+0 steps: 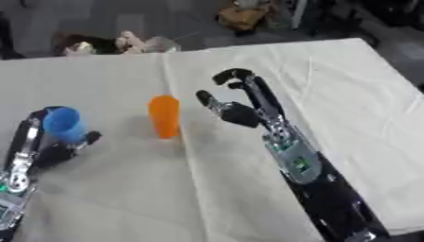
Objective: Pour the contents of one cup into another cup.
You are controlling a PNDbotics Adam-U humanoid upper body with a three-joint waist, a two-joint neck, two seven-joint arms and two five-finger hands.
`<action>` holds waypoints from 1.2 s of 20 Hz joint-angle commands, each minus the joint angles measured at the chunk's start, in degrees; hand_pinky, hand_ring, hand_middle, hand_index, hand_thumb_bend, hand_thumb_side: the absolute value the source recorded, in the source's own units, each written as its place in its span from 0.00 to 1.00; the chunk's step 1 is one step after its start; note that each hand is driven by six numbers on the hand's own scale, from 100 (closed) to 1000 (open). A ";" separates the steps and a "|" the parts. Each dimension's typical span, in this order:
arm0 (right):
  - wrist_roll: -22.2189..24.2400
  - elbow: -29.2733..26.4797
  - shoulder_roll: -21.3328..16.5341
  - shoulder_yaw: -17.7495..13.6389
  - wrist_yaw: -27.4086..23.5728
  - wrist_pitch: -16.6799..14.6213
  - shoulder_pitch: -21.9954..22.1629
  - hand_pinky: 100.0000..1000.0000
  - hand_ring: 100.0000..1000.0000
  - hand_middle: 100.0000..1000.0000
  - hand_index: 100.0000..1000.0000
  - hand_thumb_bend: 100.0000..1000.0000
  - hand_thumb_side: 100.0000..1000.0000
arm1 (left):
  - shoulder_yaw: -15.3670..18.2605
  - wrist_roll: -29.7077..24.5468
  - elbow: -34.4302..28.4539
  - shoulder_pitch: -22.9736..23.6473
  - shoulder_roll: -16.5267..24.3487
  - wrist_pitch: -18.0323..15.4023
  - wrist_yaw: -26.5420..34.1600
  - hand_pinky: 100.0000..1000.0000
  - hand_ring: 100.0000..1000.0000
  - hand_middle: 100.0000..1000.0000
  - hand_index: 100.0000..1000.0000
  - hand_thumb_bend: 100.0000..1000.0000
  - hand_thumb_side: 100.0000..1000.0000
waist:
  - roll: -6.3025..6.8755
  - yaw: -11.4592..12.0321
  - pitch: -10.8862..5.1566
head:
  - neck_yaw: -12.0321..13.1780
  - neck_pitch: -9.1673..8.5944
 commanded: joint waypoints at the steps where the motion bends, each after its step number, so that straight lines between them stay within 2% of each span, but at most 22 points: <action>1: -0.12 -1.22 -0.46 -0.04 -0.33 -0.03 -0.96 0.78 0.89 0.58 0.67 0.44 0.47 | 0.27 0.86 0.30 -0.66 -0.62 -0.37 1.01 0.73 0.77 0.34 0.65 0.63 0.32 | -0.02 -0.30 -0.50 | 0.08 -0.57; 6: -0.17 -1.17 -0.44 -0.04 -0.33 -0.05 -0.97 0.78 0.89 0.58 0.67 0.43 0.48 | 0.09 2.00 1.00 -0.64 -0.84 0.02 1.73 0.68 0.70 0.22 0.56 0.41 0.23 | 0.01 -0.30 -0.47 | 0.08 -0.52; 9: -0.12 -1.16 -0.39 -0.03 -0.34 -0.07 -0.98 0.78 0.88 0.58 0.67 0.47 0.47 | 0.05 2.03 1.40 -0.61 -1.01 0.31 2.58 0.67 0.64 0.17 0.51 0.29 0.19 | 0.02 -0.37 -0.49 | 0.01 -0.54; 10: -0.10 -1.16 -0.39 -0.03 -0.34 -0.08 -0.98 0.78 0.88 0.58 0.67 0.47 0.47 | 0.06 2.09 1.40 -0.58 -1.01 0.39 2.88 0.65 0.60 0.12 0.46 0.18 0.16 | 0.02 -0.38 -0.50 | 0.00 -0.55; 14: -0.01 -1.05 -0.41 -0.01 -0.26 0.01 -1.04 0.78 0.88 0.57 0.67 0.48 0.46 | 0.48 3.23 -0.79 0.10 -0.73 1.17 5.36 0.62 0.52 0.05 0.39 0.00 0.12 | 0.02 -0.25 -0.61 | -0.12 -0.54; 18: 0.25 -0.13 -0.33 0.31 0.14 0.25 -1.11 0.77 0.88 0.56 0.66 0.46 0.44 | 0.21 3.32 -6.87 1.34 0.29 2.34 8.98 0.61 0.49 0.01 0.37 0.00 0.11 | 0.10 0.26 -0.76 | -0.31 -0.38; 24: 1.74 2.55 0.21 1.57 1.59 -0.49 -1.67 0.78 0.88 0.57 0.67 0.50 0.41 | -1.05 0.08 -16.28 2.81 2.18 3.53 12.88 0.61 0.48 0.01 0.37 0.00 0.14 | 0.43 1.11 -1.08 | -0.61 -0.20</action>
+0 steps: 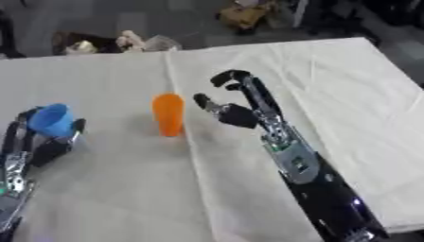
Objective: Pour the contents of one cup into another cup.
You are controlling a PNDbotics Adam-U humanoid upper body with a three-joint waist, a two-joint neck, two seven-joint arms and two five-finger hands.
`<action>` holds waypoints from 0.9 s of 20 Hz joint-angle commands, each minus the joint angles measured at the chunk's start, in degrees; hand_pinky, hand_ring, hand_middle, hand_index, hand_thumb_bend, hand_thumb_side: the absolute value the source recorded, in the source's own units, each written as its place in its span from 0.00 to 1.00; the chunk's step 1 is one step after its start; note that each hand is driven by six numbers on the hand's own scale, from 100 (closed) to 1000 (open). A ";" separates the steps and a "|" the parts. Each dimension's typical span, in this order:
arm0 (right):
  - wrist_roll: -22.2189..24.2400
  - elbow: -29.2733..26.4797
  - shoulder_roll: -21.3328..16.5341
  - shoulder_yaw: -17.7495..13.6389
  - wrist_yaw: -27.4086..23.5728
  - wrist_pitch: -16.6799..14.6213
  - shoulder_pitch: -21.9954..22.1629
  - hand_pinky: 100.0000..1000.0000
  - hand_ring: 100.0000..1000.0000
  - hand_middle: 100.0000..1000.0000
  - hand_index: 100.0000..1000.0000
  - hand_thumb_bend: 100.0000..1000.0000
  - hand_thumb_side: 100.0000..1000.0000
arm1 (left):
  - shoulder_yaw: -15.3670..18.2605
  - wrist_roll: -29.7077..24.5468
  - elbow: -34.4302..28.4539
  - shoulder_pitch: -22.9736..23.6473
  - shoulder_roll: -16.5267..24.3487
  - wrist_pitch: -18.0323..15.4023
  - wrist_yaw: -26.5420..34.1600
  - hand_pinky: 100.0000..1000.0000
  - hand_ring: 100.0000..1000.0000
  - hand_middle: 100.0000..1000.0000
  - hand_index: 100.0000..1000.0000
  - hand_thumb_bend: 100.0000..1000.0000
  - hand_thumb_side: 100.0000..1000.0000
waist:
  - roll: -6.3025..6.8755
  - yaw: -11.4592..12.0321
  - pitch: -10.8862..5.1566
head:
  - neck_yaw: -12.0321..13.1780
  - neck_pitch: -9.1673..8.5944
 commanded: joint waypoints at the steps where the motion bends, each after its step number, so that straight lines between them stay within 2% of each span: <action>1: 1.06 0.78 -0.18 0.43 1.62 -0.67 -1.37 0.78 0.89 0.58 0.67 0.53 0.40 | -0.72 -1.80 -5.38 -0.24 1.83 0.45 1.91 0.61 0.48 0.01 0.37 0.00 0.14 | 0.15 0.23 -1.20 | -0.38 -0.17; 9: 2.53 3.76 1.00 1.92 10.95 -2.86 -3.32 0.83 0.94 0.69 0.72 0.66 0.42 | -1.45 -4.15 -9.86 0.27 2.01 1.54 4.37 0.60 0.49 0.02 0.37 0.00 0.14 | 0.66 1.05 -1.61 | -0.73 -0.11; 18: 2.22 9.20 3.09 2.72 16.24 -4.96 -5.21 0.85 0.95 0.70 0.74 0.68 0.43 | -1.78 -5.22 -11.42 0.42 1.82 1.53 5.34 0.60 0.49 0.02 0.37 0.00 0.16 | 1.14 1.80 -1.85 | -1.10 -0.25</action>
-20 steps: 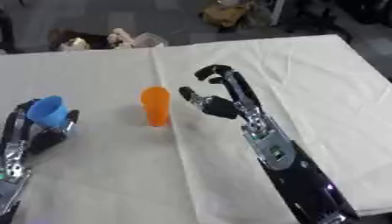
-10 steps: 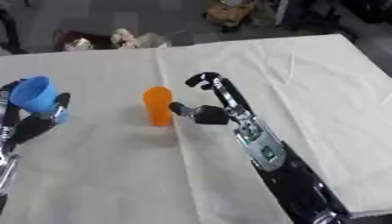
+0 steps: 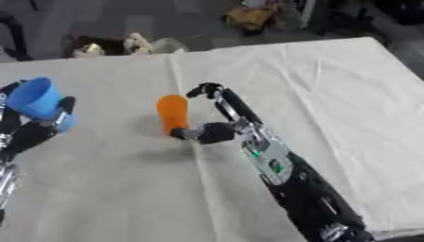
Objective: Pour the contents of one cup into another cup.
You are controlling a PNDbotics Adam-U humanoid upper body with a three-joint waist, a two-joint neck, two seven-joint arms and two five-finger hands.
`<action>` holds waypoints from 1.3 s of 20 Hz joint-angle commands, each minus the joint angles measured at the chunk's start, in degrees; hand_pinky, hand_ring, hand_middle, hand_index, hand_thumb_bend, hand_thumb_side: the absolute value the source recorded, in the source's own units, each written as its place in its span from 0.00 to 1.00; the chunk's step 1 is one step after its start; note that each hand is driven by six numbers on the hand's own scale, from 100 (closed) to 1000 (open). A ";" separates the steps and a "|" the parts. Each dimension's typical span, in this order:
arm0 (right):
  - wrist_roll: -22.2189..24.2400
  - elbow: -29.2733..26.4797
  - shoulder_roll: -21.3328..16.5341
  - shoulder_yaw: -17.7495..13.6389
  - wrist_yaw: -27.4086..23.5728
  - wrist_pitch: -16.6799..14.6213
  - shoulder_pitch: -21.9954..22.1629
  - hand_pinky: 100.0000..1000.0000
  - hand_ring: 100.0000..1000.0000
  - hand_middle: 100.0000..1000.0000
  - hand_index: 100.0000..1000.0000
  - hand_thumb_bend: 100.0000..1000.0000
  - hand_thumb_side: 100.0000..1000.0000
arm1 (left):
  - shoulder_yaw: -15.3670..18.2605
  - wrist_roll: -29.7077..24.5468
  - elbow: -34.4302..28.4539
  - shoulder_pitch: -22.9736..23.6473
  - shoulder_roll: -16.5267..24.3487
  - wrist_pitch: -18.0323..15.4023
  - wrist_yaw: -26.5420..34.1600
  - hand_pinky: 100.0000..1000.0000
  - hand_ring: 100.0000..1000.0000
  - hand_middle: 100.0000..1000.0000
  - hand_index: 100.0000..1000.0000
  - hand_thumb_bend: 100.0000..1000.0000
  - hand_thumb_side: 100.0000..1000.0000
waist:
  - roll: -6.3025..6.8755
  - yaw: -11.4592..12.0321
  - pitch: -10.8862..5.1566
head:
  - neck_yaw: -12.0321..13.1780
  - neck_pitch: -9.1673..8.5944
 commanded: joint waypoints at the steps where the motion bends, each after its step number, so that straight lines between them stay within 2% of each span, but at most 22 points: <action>1: -0.49 1.60 0.31 -0.19 1.69 -0.75 -1.62 0.85 0.95 0.70 0.74 0.68 0.43 | -0.14 -0.42 -1.86 -0.74 1.06 -0.12 0.40 0.60 0.49 0.02 0.38 0.00 0.16 | 0.10 0.25 -1.17 | -0.20 -0.32; 7: -2.01 5.67 2.02 -0.76 3.38 -1.52 -3.09 0.84 0.94 0.69 0.74 0.67 0.45 | -0.24 -0.83 -2.19 -0.72 0.92 -0.24 0.51 0.60 0.50 0.02 0.38 0.00 0.16 | 0.43 0.66 -1.09 | -0.39 -0.47; 11: -2.87 6.02 2.46 -1.09 3.57 -1.92 -3.60 0.84 0.94 0.69 0.74 0.66 0.44 | -0.22 -1.00 -2.24 -0.76 0.86 -0.32 0.56 0.60 0.50 0.02 0.38 0.00 0.16 | 0.54 0.85 -1.06 | -0.44 -0.53; 15: -2.65 4.77 2.36 -0.86 3.46 -1.92 -3.95 0.84 0.93 0.69 0.74 0.66 0.44 | -0.13 -1.04 -2.13 -0.79 0.88 -0.34 0.62 0.60 0.50 0.02 0.38 0.00 0.16 | 0.45 0.66 -1.05 | -0.47 -0.65; 20: -1.73 0.53 1.45 -0.36 2.51 -1.67 -3.77 0.84 0.93 0.68 0.73 0.65 0.43 | -0.01 -1.16 -1.84 -0.62 0.94 -0.33 0.55 0.60 0.50 0.02 0.38 0.00 0.17 | 0.22 0.26 -1.16 | -0.32 -0.66; 23: -1.10 -2.06 0.65 -0.19 1.83 -1.08 -3.62 0.84 0.92 0.68 0.74 0.65 0.42 | 0.04 -1.22 -1.68 -0.55 0.96 -0.35 0.49 0.60 0.50 0.02 0.38 0.00 0.17 | 0.09 0.00 -1.24 | -0.24 -0.69; 26: -1.32 -2.28 0.09 -0.82 1.55 0.01 -3.28 0.83 0.92 0.69 0.74 0.66 0.43 | 0.10 -1.22 -1.56 -0.52 0.98 -0.37 0.46 0.60 0.50 0.02 0.38 0.00 0.17 | 0.03 -0.18 -1.26 | -0.16 -0.74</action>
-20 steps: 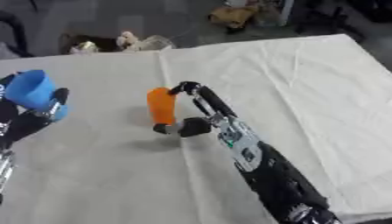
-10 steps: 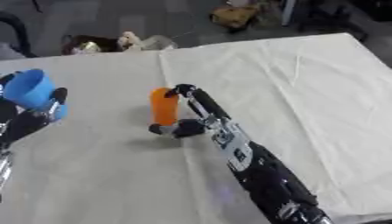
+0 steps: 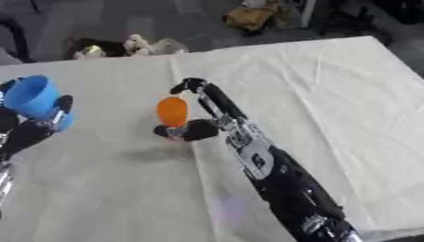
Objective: Pour the contents of one cup into another cup.
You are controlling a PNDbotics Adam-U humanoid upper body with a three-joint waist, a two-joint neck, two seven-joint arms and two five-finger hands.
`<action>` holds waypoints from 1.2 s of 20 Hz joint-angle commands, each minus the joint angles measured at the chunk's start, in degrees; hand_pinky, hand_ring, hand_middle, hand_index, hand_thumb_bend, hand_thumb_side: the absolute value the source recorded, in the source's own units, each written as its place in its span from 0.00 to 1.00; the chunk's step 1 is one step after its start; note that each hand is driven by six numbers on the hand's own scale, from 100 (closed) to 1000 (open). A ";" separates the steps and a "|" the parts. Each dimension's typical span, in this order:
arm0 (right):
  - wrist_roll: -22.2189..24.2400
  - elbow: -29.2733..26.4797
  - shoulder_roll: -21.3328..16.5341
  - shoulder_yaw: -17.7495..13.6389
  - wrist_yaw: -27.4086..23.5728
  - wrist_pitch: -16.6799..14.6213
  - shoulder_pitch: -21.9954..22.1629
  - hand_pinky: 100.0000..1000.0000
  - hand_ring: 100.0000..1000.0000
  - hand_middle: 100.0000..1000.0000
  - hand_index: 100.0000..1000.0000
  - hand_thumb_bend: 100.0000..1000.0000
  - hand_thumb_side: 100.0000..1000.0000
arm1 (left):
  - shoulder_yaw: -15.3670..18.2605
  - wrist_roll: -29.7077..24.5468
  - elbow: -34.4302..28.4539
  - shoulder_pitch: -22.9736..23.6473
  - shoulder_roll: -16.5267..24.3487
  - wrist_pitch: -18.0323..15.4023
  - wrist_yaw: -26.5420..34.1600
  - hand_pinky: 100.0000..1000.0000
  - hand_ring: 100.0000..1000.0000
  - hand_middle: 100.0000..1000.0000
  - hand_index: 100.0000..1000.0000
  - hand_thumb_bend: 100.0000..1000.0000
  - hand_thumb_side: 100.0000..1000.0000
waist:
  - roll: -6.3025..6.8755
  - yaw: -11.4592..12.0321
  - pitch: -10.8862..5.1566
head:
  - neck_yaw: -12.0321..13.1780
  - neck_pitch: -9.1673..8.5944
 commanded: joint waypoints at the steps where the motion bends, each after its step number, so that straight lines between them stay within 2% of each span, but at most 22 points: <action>1: -0.27 -0.85 -1.48 -0.89 -0.63 0.97 -0.41 0.83 0.92 0.69 0.74 0.67 0.44 | 0.15 -0.17 -0.72 -0.58 1.00 -0.09 0.03 0.60 0.50 0.02 0.38 0.00 0.17 | 0.07 -0.07 -1.14 | 0.13 -0.67; 6: -1.53 5.20 -1.55 -2.64 0.72 0.66 0.30 0.84 0.93 0.70 0.76 0.73 0.48 | 0.21 -0.25 -0.59 -0.51 0.98 -0.12 0.03 0.60 0.50 0.02 0.38 0.00 0.17 | 0.23 -0.21 -1.13 | 0.26 -0.58; 10: -3.18 7.53 -1.68 -4.00 1.48 0.10 0.39 0.84 0.92 0.70 0.76 0.74 0.49 | 0.29 -0.30 -0.60 -0.40 1.02 -0.15 0.11 0.60 0.50 0.02 0.38 0.00 0.18 | 0.40 -0.26 -1.17 | 0.20 -0.44; 11: -3.36 7.84 -1.65 -4.12 1.55 0.04 0.33 0.84 0.92 0.70 0.76 0.77 0.48 | 0.31 -0.32 -0.60 -0.38 1.01 -0.15 0.13 0.60 0.50 0.02 0.38 0.00 0.18 | 0.41 -0.24 -1.18 | 0.18 -0.43; 13: -3.28 8.44 -1.37 -4.01 1.86 -0.14 0.10 0.84 0.92 0.70 0.76 0.73 0.49 | 0.30 -0.37 -0.59 -0.36 0.97 -0.17 0.16 0.60 0.50 0.02 0.38 0.00 0.18 | 0.44 -0.15 -1.18 | 0.12 -0.45; 24: -1.20 12.98 2.53 -2.45 6.52 -2.42 -2.52 0.84 0.92 0.70 0.77 0.72 0.50 | 0.03 -0.80 -1.01 -0.87 0.49 -0.38 0.48 0.60 0.51 0.02 0.38 0.00 0.19 | 0.71 1.17 -0.98 | -0.52 -0.85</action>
